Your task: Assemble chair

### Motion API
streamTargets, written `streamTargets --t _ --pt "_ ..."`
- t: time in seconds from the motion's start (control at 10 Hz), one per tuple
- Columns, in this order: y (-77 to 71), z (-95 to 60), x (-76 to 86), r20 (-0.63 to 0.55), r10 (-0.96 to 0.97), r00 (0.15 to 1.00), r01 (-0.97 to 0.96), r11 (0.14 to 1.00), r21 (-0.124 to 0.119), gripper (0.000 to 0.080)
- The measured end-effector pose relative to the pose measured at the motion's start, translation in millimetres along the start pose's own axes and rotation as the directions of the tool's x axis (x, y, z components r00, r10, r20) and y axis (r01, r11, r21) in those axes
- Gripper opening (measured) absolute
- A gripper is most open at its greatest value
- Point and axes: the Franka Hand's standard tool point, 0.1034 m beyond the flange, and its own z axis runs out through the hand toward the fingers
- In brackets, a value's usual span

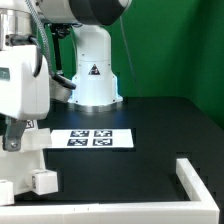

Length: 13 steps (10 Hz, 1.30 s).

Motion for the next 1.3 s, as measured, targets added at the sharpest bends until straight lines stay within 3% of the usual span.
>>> streamTargets --t 0.6,1.1,1.3 --pt "-8.2 1.3 5.5 -0.068 0.047 0.997 -0.046 0.999 0.014 0.0649" --pt "-17.4 -5.0 12.3 -0.122 0.132 0.984 -0.125 0.990 0.059 0.0649" --pt "-17.2 -9.2 12.3 -0.121 0.134 0.984 -0.127 0.990 0.065 0.0649"
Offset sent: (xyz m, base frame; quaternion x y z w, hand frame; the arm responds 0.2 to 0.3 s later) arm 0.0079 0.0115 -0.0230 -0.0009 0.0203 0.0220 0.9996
